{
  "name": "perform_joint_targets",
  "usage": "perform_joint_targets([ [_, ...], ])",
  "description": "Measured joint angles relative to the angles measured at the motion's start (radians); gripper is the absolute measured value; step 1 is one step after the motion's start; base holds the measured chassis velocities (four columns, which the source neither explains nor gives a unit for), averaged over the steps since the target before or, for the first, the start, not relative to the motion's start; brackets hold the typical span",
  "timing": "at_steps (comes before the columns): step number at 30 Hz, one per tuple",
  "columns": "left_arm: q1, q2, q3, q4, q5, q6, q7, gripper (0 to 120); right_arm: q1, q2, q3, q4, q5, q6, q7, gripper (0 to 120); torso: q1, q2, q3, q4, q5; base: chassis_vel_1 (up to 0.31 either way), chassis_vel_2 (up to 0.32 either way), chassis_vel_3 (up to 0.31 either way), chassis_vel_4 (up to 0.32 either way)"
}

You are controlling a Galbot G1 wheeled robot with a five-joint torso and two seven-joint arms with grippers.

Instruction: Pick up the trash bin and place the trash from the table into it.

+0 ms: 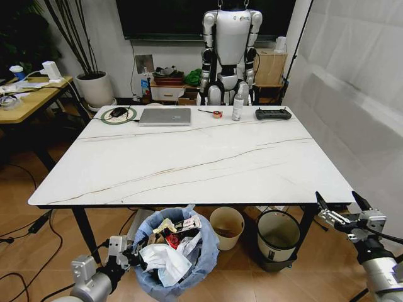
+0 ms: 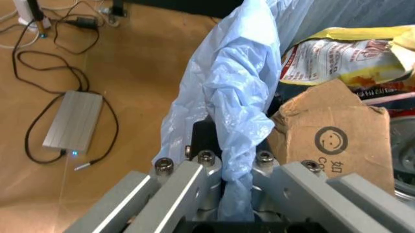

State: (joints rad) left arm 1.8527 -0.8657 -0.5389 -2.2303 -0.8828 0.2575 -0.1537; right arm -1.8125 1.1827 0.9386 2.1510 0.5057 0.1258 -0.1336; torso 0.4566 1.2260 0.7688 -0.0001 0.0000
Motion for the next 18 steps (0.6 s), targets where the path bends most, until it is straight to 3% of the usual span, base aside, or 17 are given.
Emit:
perform_joint_targets([
  [11,0.002,-0.021,0.002,0.007,0.006,0.011,-0.008,0,0.0,0.0,0.0,0.0,0.001,0.0,0.001,100,-0.015,-0.032,-0.017,0.0,0.0,0.0,0.0,0.0,0.0],
  [18,0.0,-0.035,0.003,0.015,0.016,0.013,-0.008,0,0.0,0.0,0.0,0.0,0.001,0.0,0.001,100,-0.034,-0.076,-0.042,-0.0001,0.0,0.0,0.0,0.0,0.0],
])
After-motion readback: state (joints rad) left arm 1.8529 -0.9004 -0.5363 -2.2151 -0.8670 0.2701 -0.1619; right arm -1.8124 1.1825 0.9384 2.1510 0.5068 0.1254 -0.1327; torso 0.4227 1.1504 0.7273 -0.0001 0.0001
